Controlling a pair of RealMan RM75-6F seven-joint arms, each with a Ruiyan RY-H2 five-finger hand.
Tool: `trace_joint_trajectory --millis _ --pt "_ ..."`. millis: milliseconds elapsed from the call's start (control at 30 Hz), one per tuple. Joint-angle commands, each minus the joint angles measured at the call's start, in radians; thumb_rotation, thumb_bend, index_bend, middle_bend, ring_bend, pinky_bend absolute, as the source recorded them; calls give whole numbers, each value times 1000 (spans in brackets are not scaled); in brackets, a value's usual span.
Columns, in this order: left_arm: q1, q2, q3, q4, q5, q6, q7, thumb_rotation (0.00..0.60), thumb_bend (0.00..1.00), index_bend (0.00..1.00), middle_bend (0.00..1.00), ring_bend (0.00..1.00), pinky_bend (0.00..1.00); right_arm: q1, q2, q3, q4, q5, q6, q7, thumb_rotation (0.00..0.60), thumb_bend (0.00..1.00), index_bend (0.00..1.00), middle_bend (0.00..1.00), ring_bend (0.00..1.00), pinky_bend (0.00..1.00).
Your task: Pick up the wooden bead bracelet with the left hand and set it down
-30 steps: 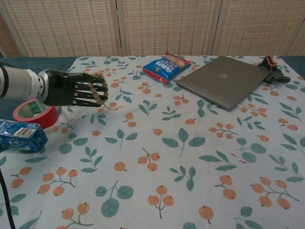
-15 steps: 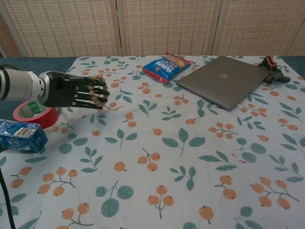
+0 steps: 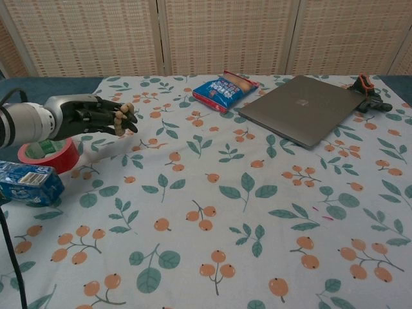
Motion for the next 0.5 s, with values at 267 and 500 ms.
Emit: trace_joint_trajectory --millis 267,500 --pt "-1 -138 215 116 220 262 285 600 1000 340 327 83 80 2 -2 1 2 4 -5 -2 600 269 0 0 0 0" --pt "14 -178 264 136 287 370 377 600 953 159 247 60 56 1 0 0 1 0 -2 1 600 269 0 0 0 0"
